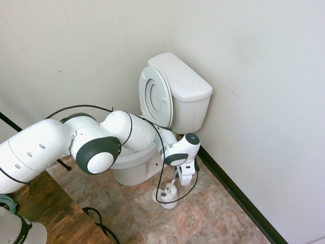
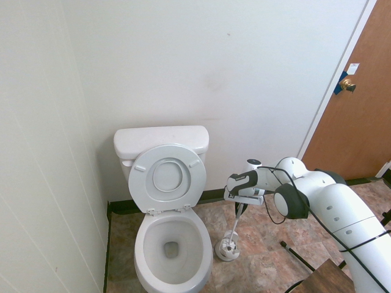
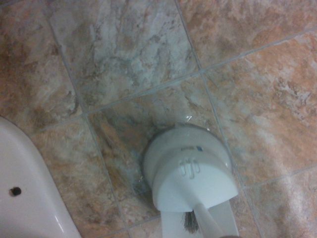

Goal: Clean the toilet

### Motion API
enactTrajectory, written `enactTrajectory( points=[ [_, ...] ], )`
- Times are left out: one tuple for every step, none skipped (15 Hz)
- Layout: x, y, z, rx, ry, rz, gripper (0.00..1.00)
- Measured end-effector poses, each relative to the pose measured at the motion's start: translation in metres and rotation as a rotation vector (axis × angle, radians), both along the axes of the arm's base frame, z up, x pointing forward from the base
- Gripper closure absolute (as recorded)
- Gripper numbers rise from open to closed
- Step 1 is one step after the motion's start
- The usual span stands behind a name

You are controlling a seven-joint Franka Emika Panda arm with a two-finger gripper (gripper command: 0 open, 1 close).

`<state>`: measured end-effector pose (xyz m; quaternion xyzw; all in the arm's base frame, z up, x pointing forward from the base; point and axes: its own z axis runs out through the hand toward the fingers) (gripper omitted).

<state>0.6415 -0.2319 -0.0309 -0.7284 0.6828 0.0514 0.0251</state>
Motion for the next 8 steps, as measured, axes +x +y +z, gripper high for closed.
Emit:
enactTrajectory(
  points=[
    [-0.010,-0.001,-0.001,-0.001,-0.011,0.002,1.00],
    [-0.022,-0.003,-0.003,-0.008,-0.027,-0.001,1.00],
    [-0.034,-0.004,-0.003,-0.005,-0.039,-0.002,1.00],
    [-0.045,-0.003,-0.004,-0.002,-0.051,-0.006,1.00],
    [-0.056,0.001,-0.003,-0.002,-0.059,-0.010,1.00],
    [-0.067,0.007,-0.002,-0.003,-0.065,-0.011,1.00],
    [-0.075,0.014,0.000,-0.004,-0.072,-0.008,1.00],
    [-0.083,0.021,0.004,-0.007,-0.074,-0.006,1.00]
  ],
)
